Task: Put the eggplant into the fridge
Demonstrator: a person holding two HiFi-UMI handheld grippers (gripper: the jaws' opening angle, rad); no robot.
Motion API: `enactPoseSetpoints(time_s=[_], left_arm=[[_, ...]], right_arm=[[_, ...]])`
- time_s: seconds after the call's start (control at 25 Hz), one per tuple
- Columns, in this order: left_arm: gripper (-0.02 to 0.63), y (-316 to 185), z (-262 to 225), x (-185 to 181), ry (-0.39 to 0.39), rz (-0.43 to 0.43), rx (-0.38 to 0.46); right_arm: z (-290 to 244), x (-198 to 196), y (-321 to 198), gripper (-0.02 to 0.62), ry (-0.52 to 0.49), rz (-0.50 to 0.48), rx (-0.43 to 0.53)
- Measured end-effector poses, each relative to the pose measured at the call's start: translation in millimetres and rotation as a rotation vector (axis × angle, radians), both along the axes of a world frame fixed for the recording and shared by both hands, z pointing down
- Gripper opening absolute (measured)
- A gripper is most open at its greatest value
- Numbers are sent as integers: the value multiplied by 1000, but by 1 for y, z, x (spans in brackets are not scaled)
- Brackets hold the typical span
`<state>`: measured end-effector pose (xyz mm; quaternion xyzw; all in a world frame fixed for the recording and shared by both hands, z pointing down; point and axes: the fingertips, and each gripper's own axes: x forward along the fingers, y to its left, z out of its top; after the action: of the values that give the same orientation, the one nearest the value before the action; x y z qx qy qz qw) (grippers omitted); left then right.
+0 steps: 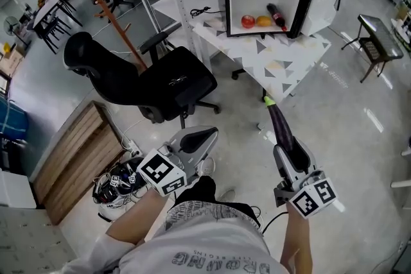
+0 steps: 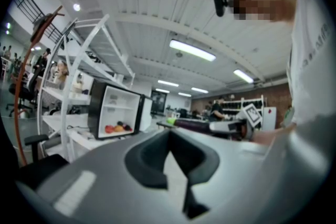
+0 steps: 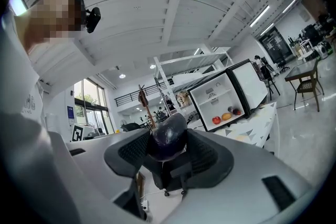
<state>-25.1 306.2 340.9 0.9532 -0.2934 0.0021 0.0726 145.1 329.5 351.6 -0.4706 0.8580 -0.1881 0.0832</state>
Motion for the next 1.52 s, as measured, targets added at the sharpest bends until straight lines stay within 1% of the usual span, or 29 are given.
enactPoseSetpoints(time_s=[0.32,0.64,0.96,1.24,1.52], left_arm=[[8,-27,1,13,-3,2,7],[8,-75,12,21,-6,16,0],[8,-139,17,14,-3,19,-15],[8,-206,21,4,8,23,-24],[8,-272,21,-5,14,49,-40]], right_arm=[[2,13,-28,215,-3,3,9],[11,21,-74,215,-5,11,2],[19,15,-133,215,-6,20,-16],[20,5,-193,215,2,36,-26],[19,-4,-257,215,10,56,-45]])
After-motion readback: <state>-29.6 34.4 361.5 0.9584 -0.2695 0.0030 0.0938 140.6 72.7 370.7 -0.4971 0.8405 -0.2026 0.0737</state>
